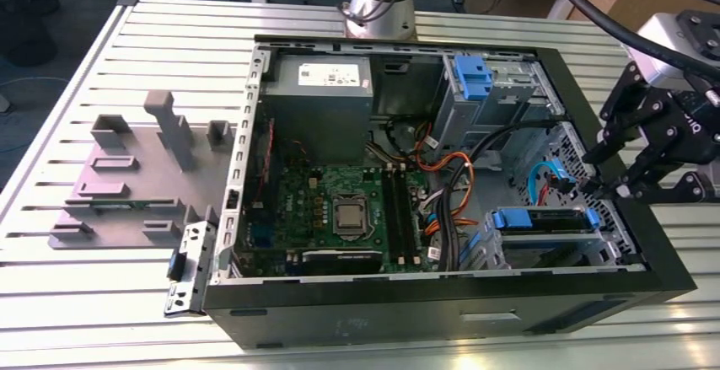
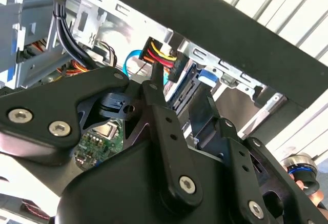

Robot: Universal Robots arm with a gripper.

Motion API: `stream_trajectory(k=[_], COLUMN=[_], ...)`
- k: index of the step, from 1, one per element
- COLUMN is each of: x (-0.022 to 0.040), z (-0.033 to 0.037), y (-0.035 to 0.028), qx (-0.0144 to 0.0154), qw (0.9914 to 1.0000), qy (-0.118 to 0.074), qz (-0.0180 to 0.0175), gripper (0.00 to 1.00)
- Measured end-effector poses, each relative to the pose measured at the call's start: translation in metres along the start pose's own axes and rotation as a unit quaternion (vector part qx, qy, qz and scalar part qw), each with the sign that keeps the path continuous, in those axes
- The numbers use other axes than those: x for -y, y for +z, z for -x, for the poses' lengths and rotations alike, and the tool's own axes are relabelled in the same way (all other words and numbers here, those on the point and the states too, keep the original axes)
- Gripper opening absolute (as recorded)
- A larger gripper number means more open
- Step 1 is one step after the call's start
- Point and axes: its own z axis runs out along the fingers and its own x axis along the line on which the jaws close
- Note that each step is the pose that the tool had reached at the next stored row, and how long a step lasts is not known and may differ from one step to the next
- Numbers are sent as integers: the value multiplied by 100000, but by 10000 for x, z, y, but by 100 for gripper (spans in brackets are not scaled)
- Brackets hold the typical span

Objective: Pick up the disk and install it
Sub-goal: 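Insert the first disk wire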

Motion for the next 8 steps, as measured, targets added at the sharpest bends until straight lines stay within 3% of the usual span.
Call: stream_trajectory(k=[8], x=[58], z=[19], y=[71], qx=[-1], qw=[100000], qy=[10], qz=[100], gripper=[47])
